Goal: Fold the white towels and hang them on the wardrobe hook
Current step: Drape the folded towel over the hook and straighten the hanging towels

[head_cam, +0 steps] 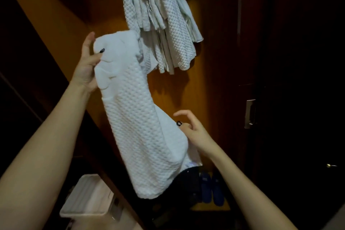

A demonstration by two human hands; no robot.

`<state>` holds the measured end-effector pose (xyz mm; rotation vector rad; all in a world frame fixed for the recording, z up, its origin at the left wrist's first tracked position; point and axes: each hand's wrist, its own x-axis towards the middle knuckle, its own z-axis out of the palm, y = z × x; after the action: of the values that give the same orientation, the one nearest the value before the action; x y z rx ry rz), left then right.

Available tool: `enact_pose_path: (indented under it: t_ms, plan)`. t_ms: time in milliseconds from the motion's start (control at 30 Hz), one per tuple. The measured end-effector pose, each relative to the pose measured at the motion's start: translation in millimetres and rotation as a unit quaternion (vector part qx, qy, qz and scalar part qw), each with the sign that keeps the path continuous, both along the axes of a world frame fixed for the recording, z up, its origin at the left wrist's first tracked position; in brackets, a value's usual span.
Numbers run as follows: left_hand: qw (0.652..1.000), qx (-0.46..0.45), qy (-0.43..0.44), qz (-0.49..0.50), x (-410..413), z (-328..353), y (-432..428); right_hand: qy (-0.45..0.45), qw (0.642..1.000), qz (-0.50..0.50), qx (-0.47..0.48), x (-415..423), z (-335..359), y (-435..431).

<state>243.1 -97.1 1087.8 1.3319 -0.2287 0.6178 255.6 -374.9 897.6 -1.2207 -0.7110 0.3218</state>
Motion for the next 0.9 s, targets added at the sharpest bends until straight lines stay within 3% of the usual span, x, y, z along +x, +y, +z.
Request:
enact_pose_path:
  t_ms: [133, 267, 367, 433, 500, 600, 700, 900]
  plan:
    - [0.997, 0.054, 0.005, 0.051, -5, -1, -1, -0.06, 0.997, 0.019, -0.038, 7, 10, -16]
    - [0.999, 0.031, 0.014, 0.041, -1, -13, -2, -0.082, 0.971, 0.152, -0.168, 16, 12, -38]
    - [0.999, -0.015, 0.025, 0.036, 5, -21, -4, -0.099, 0.969, 0.133, -0.183, 19, 10, -46]
    - [0.996, -0.072, 0.031, 0.042, 8, -26, -3, -0.084, 0.979, 0.086, -0.163, 23, 8, -48]
    - [0.991, -0.112, 0.04, 0.052, 10, -30, -1, -0.014, 0.99, 0.07, -0.125, 30, 5, -53]
    - [0.987, -0.142, 0.037, 0.062, 13, -33, -1, 0.156, 0.972, 0.176, -0.012, 40, -11, -70]
    - [0.985, -0.157, 0.019, 0.069, 17, -31, -2, 0.217, 0.942, 0.242, 0.082, 45, -30, -80]
    - [0.972, -0.213, 0.008, 0.096, 24, -31, -6, 0.262, 0.942, 0.086, 0.19, 55, -32, -91]
